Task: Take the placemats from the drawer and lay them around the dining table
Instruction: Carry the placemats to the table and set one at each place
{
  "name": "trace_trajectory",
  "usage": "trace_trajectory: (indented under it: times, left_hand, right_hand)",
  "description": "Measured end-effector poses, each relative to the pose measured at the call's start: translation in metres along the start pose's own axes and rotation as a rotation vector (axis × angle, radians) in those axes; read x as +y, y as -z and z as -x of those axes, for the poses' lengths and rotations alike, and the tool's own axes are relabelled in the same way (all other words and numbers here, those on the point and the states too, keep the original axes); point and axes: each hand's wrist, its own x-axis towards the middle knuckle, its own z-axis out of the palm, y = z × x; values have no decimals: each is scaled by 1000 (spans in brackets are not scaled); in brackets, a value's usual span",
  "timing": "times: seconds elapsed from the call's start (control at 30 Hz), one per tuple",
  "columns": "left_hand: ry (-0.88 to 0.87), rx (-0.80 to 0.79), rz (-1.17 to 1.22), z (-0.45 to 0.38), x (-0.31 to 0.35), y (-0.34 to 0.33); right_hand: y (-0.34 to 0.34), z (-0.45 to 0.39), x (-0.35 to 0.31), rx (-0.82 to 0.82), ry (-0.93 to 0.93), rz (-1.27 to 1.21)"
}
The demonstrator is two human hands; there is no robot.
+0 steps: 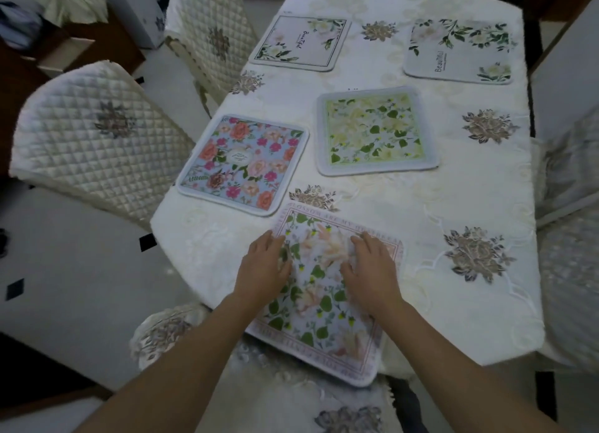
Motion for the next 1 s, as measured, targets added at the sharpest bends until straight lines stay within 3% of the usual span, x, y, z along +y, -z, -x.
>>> trace_trajectory:
  times: [0.37, 0.57, 0.73, 1.0]
  left_hand:
    - [-53, -86, -26, 37, -17, -9]
    - [-74, -70, -196, 23, -12, -2]
    - [-6, -86, -113, 21, -12, -6]
    - [-54, -6, 63, 21, -14, -10]
  right_hand:
    - [-29, 54, -6, -73, 1, 238]
    - [-23, 50, -4, -90, -4, 227]
    - [-19, 51, 2, -39, -189, 172]
    - [-17, 48, 6, 81, -58, 73]
